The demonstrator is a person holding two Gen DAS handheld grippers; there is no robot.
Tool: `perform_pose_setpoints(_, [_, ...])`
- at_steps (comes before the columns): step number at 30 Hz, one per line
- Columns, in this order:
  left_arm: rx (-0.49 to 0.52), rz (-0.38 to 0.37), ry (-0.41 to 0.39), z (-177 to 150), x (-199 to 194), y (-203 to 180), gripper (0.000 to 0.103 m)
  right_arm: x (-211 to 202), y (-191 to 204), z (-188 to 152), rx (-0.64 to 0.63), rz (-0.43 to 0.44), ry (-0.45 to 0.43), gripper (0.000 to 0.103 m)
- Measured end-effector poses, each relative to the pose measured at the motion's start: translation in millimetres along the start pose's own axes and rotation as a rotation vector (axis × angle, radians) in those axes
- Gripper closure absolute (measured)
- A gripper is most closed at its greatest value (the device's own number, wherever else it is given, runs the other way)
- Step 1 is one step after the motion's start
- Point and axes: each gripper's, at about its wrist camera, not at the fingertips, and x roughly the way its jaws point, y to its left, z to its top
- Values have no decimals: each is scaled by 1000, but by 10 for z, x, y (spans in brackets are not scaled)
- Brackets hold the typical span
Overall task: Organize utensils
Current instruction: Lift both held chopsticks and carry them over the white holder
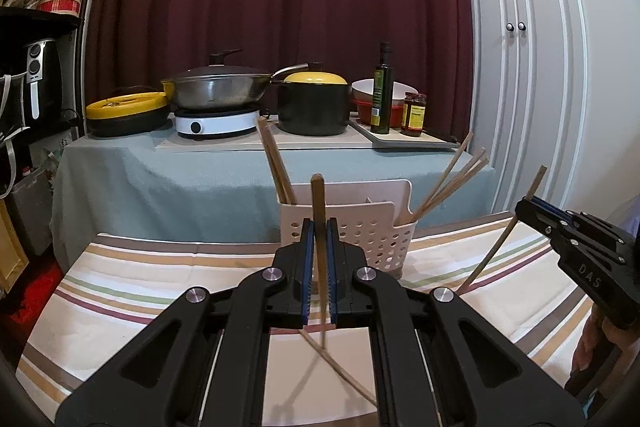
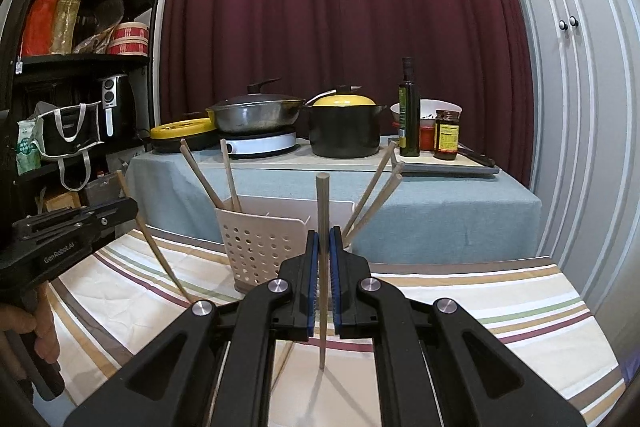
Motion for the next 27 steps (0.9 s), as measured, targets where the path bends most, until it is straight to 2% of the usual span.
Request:
perform_pose_setpoints(6, [-22,-4,-33,206,-41,29,97,-20,-36,170,23,26,-22,97])
perform_pose_setpoints(16, [-3,16,-184,850,-117,-9,97,-103,-6,790,-25,35,-178,97])
perform_pose_setpoints(20, [-15,3,-216,1077,-30,-5,97,11,-12,1033,-36,43,-226,97])
perform_pose_setpoints(27, [-8,24,-238,1296,281,-5,97,311,-2,1209,-51,27,-240,97])
